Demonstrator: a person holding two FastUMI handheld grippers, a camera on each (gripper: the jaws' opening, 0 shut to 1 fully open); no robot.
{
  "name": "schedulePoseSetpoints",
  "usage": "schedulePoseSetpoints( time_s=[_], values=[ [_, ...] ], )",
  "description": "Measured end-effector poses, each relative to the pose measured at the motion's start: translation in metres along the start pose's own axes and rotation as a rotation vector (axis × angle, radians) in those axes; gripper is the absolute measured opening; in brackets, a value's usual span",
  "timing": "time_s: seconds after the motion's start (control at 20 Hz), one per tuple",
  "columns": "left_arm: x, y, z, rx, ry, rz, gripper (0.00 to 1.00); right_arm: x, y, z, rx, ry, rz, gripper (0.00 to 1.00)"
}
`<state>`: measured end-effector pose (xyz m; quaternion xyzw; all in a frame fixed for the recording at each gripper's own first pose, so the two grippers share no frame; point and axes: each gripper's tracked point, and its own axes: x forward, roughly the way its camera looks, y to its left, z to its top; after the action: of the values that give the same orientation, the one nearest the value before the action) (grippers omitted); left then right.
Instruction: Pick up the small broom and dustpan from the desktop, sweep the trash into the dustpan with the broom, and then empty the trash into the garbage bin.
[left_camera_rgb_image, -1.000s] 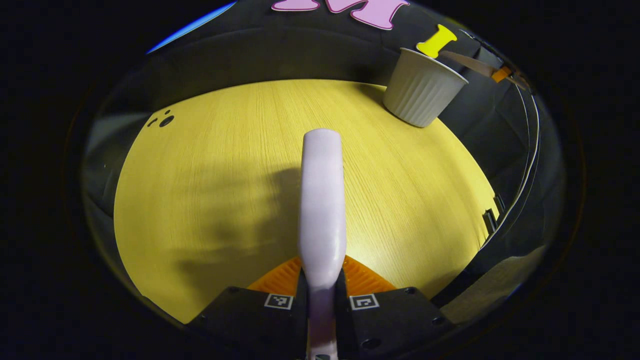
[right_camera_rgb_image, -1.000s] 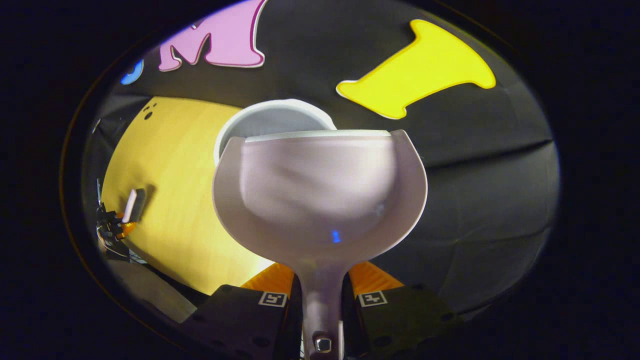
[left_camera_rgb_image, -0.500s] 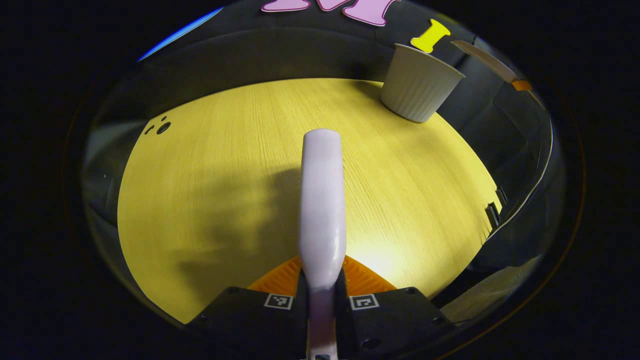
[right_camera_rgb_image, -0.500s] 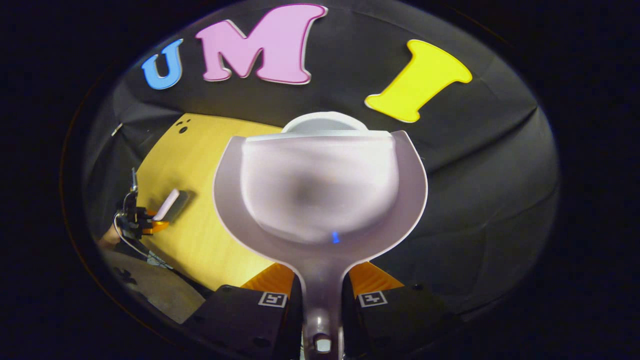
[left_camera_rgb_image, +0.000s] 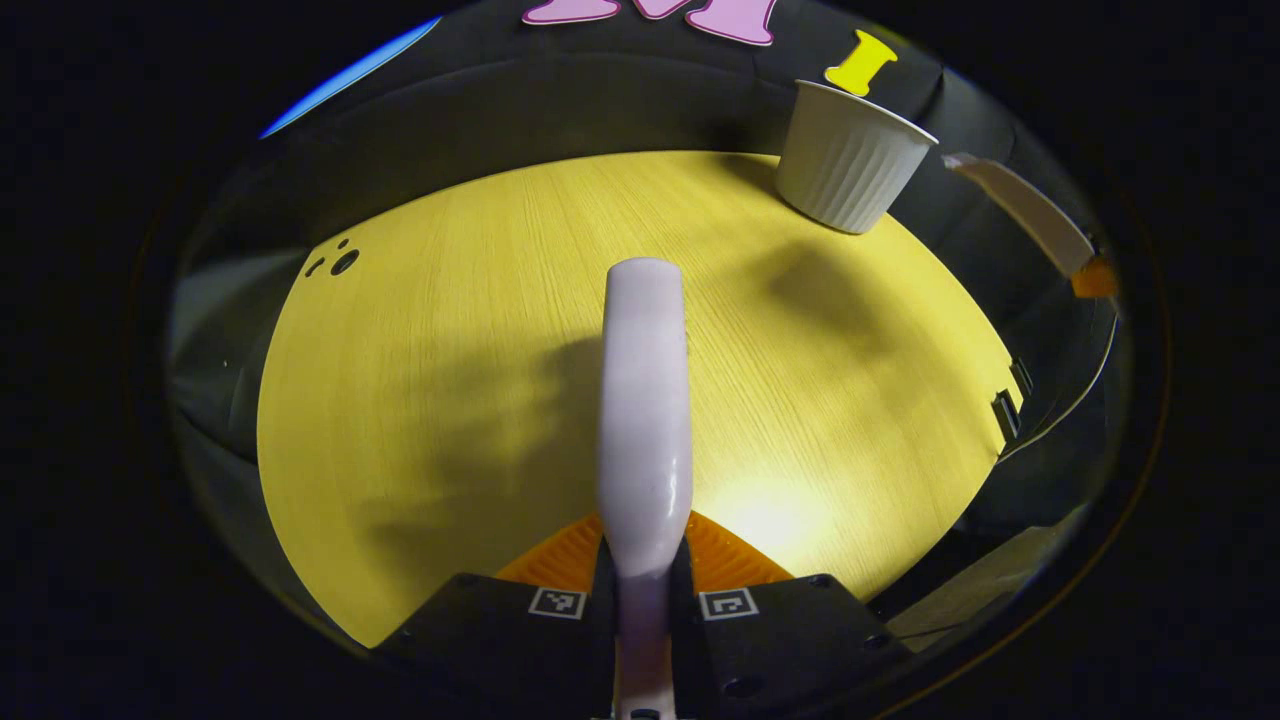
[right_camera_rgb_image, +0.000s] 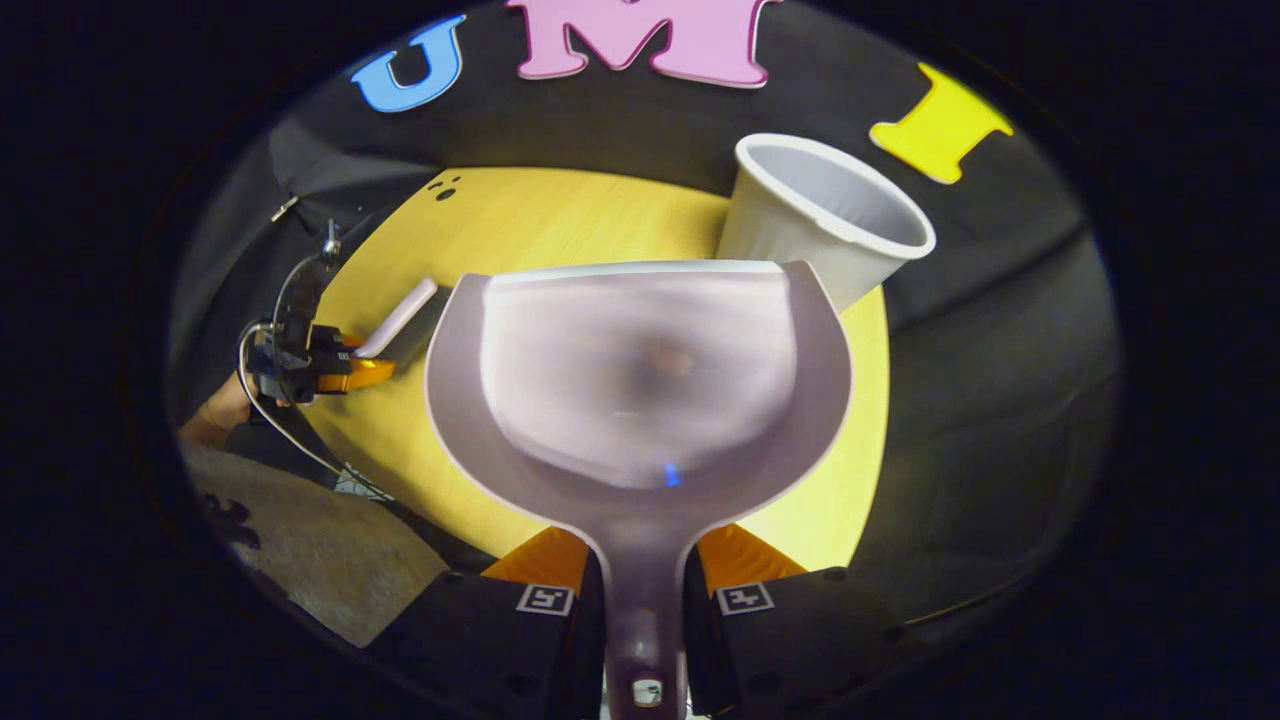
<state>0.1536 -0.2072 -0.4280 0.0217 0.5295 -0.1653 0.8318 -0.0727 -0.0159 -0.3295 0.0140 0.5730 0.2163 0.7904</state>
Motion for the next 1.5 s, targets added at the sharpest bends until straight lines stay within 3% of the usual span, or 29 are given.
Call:
schedulePoseSetpoints(
  time_s=[0.05,0.25,0.7,0.85,1.0,1.05,1.15,1.2,1.35,1.45,1.5],
  values=[
    [0.000,0.001,0.000,0.001,0.000,0.003,0.27,0.013,0.008,-0.009,-0.002,0.022,0.009,0.37],
    [0.003,0.003,0.000,0.003,-0.001,0.017,0.27,0.057,0.033,-0.029,0.021,0.070,0.011,0.37],
    [0.020,0.015,-0.007,0.026,0.030,0.063,0.27,0.130,0.039,-0.053,0.111,0.070,-0.023,0.37],
    [0.026,0.020,-0.008,0.032,0.039,0.074,0.28,0.142,0.042,-0.058,0.141,0.067,-0.022,0.41],
    [0.035,0.025,-0.005,0.033,0.054,0.089,0.31,0.149,0.041,-0.063,0.119,0.092,-0.034,0.33],
    [0.035,0.024,-0.006,0.030,0.055,0.090,0.31,0.150,0.042,-0.063,0.116,0.087,-0.035,0.41],
    [0.031,0.027,-0.008,0.035,0.055,0.093,0.33,0.145,0.042,-0.063,0.122,0.085,-0.032,0.34],
    [0.028,0.028,-0.010,0.038,0.061,0.095,0.33,0.143,0.041,-0.064,0.125,0.087,-0.032,0.38],
    [0.025,0.025,-0.010,0.036,0.062,0.098,0.33,0.145,0.045,-0.065,0.126,0.097,-0.020,0.36],
    [0.018,0.025,-0.011,0.040,0.054,0.109,0.34,0.139,0.050,-0.069,0.124,0.102,-0.004,0.47],
    [0.013,0.026,-0.010,0.047,0.049,0.118,0.35,0.134,0.050,-0.069,0.124,0.102,-0.005,0.48]
  ],
)
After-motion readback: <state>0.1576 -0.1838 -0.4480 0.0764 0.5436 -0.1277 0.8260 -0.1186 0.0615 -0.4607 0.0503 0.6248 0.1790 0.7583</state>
